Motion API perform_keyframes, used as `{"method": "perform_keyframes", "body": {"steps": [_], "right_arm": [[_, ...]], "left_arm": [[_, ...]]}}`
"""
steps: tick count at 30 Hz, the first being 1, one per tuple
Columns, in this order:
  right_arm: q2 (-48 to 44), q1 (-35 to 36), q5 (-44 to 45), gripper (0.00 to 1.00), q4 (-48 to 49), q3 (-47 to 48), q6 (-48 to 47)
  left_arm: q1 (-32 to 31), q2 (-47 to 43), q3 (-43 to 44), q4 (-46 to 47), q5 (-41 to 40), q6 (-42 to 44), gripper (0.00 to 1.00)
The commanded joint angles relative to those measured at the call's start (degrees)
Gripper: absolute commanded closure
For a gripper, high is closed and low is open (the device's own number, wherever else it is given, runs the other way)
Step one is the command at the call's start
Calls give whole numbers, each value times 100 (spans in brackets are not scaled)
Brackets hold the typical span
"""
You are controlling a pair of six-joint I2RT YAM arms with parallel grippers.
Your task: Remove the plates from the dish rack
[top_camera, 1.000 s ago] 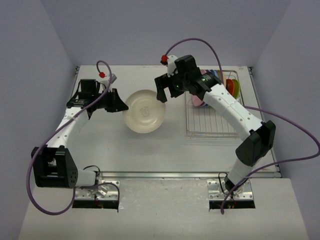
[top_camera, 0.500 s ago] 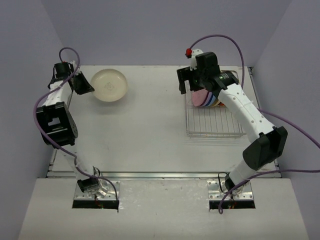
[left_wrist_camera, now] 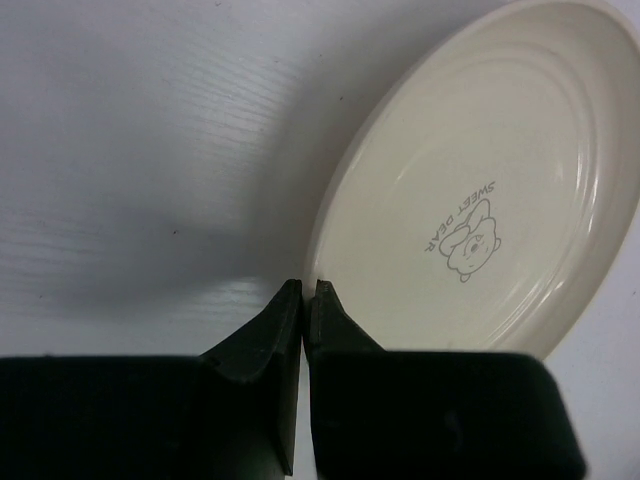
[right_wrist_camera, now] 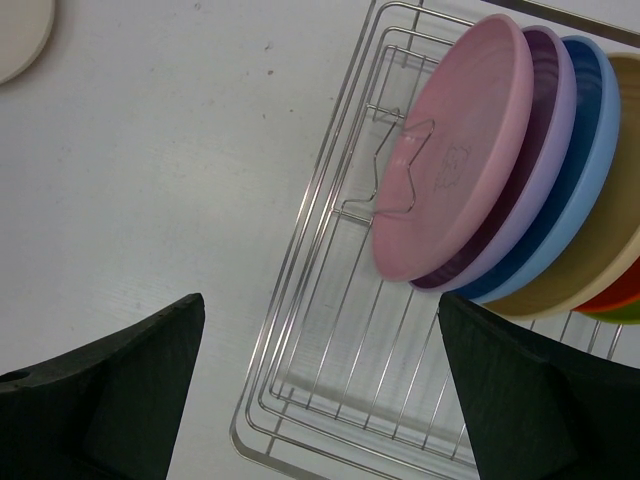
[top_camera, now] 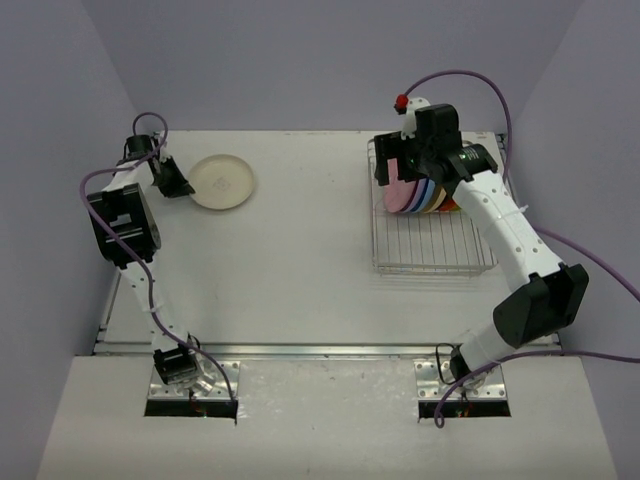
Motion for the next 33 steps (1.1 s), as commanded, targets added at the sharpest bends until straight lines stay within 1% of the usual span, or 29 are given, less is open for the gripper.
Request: {"method": "perform_keyframes", "body": {"steps": [1,4,5,6,7,8,9,10,11,13,16,19,22,23,25,28,30,33], "right_arm": [[-141,-30,33,1,196,-39,-42],[-86,-33,45,1,192,-1,-58],[-69,-33,49,1,195,8,-72],[-55,-33,59,1,211,6,-100],[-40,-33,89,1,249,-9,-138],[-39,-25,90,1,251,-18,-141],[-31,-32,130,1,275,-35,-157],[-16,-26,155,1,285,-36,-179],[-13,-24,174,1,293,-36,-198],[-17,-29,250,1,321,-40,-206],[-13,-33,474,2,392,-50,-272],[143,-24,1029,5,413,16,-400],[326,-5,1458,11,482,-13,-522],[350,3,1752,12,605,-56,-538],[454,43,2309,17,775,-169,-618],[608,138,3063,38,1143,-229,-568],[734,174,3326,44,1227,-163,-487],[958,277,3600,47,1315,-6,-493]], "left_arm": [[1,4,165,255,-108,-48,100],[1,56,158,256,-104,-48,92],[1,67,155,251,-87,-48,87],[2,68,151,241,-48,-48,77],[9,68,166,203,-33,-48,64],[10,52,191,201,-24,-48,63],[2,-6,217,161,-7,-56,53],[8,-53,219,143,-5,-57,46],[10,-111,219,133,-12,-50,42],[1,-286,356,21,-47,-1,39],[1,-599,528,-202,-164,145,39],[-36,-1551,458,-149,-656,368,39],[-259,-2481,201,12,-1197,775,38],[-371,-2686,97,115,-1486,946,37],[-557,-3306,-330,245,-1810,1085,35],[-724,-4017,-915,187,-1826,1095,32],[-812,-4272,-1194,157,-1838,1095,32],[-940,-4550,-1598,140,-1851,1095,31]]}}
